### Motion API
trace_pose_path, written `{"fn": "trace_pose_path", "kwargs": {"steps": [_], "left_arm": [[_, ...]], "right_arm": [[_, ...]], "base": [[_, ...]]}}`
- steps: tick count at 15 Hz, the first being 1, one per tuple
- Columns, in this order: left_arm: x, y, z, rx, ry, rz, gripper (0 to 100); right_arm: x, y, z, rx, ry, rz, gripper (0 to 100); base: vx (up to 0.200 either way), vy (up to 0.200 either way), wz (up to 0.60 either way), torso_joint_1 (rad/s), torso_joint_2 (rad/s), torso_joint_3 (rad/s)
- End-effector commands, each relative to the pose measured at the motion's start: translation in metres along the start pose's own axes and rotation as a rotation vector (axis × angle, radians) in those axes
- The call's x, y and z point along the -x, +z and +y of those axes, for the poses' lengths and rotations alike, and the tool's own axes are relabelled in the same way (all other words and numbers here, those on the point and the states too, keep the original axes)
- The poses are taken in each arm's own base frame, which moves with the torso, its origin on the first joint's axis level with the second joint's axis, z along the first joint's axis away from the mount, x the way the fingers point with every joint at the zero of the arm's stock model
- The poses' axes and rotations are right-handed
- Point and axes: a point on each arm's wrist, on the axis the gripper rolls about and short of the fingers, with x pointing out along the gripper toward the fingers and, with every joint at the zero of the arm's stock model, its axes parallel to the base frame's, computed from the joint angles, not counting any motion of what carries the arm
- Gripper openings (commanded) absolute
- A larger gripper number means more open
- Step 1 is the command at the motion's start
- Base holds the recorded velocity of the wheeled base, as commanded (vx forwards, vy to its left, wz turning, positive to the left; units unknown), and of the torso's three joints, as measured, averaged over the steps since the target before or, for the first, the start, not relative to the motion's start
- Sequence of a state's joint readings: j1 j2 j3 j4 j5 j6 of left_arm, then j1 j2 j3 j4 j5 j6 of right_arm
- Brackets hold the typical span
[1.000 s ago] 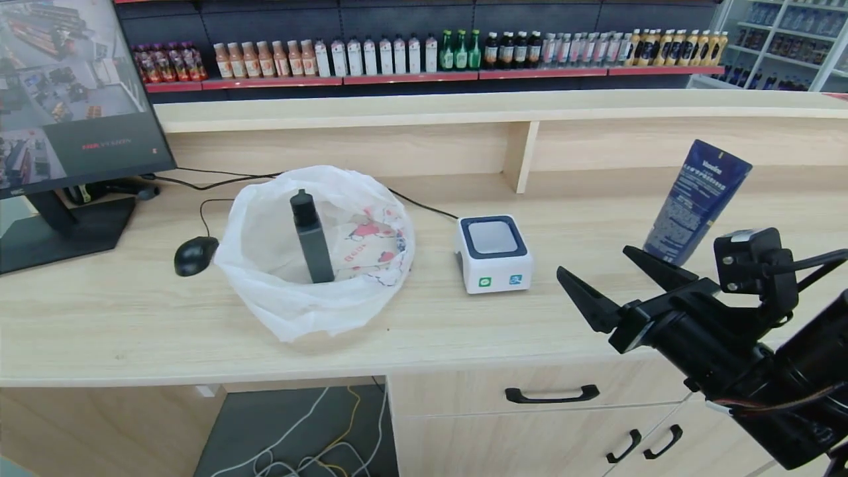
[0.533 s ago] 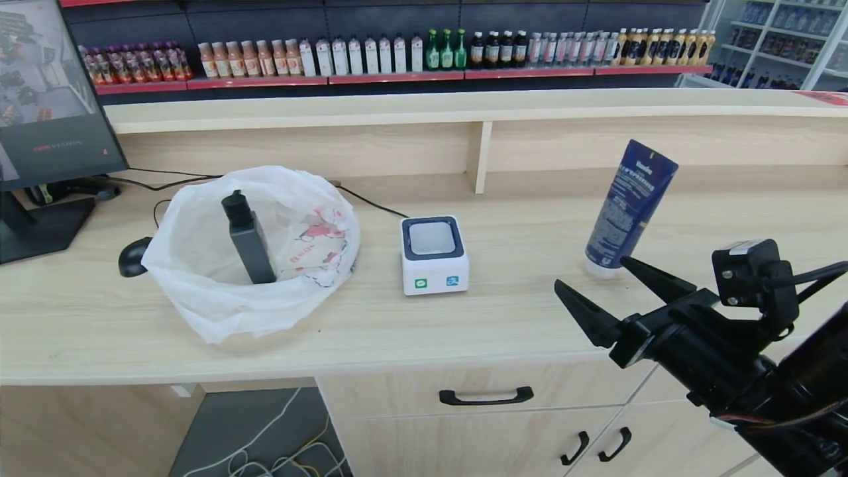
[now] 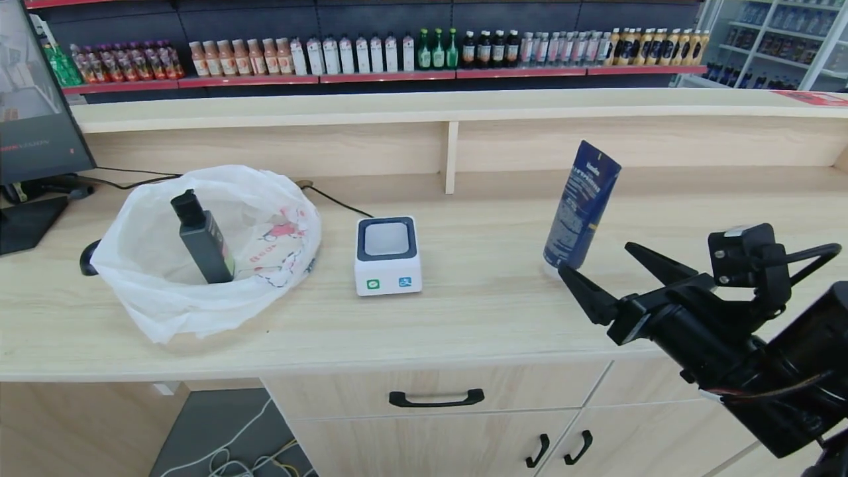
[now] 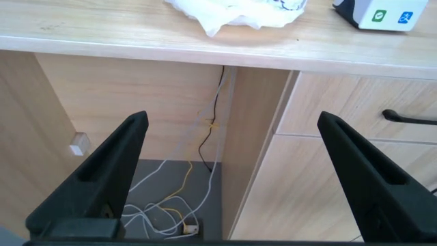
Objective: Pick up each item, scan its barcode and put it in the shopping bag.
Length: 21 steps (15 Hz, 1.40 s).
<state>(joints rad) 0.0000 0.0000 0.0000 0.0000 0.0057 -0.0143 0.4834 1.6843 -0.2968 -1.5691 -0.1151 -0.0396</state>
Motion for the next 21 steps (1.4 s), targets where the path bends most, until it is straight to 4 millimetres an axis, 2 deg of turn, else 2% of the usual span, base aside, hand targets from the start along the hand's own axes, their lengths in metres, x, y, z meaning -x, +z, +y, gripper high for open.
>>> {"fn": "trace_pose_path", "kwargs": {"steps": [1,3,8,12,17,21], "left_arm": [[0.0,0.0,0.0,0.0,0.002,0.0,100],[0.0,0.0,0.0,0.001,0.002,0.0,100],[0.0,0.0,0.0,0.0,0.002,0.0,100],[0.0,0.0,0.0,0.0,0.002,0.0,100],[0.0,0.0,0.0,0.0,0.002,0.0,100],[0.0,0.0,0.0,0.0,0.002,0.0,100]], "right_arm": [[-0.019,-0.006,-0.002,0.006,-0.021,-0.002,100],[-0.038,-0.01,-0.004,0.012,-0.037,-0.015,100],[-0.075,-0.031,-0.034,0.032,-0.142,-0.01,100],[-0.102,-0.039,-0.04,0.042,-0.23,-0.043,100],[-0.117,-0.042,-0.042,0.038,-0.266,-0.069,100],[-0.117,-0.043,-0.042,0.038,-0.264,-0.068,100]], "base": [[0.0,0.0,0.0,0.0,0.0,0.0],[0.0,0.0,0.0,0.0,0.0,0.0],[0.0,0.0,0.0,0.0,0.0,0.0],[0.0,0.0,0.0,0.0,0.0,0.0],[0.0,0.0,0.0,0.0,0.0,0.0],[0.0,0.0,0.0,0.0,0.0,0.0]]}}
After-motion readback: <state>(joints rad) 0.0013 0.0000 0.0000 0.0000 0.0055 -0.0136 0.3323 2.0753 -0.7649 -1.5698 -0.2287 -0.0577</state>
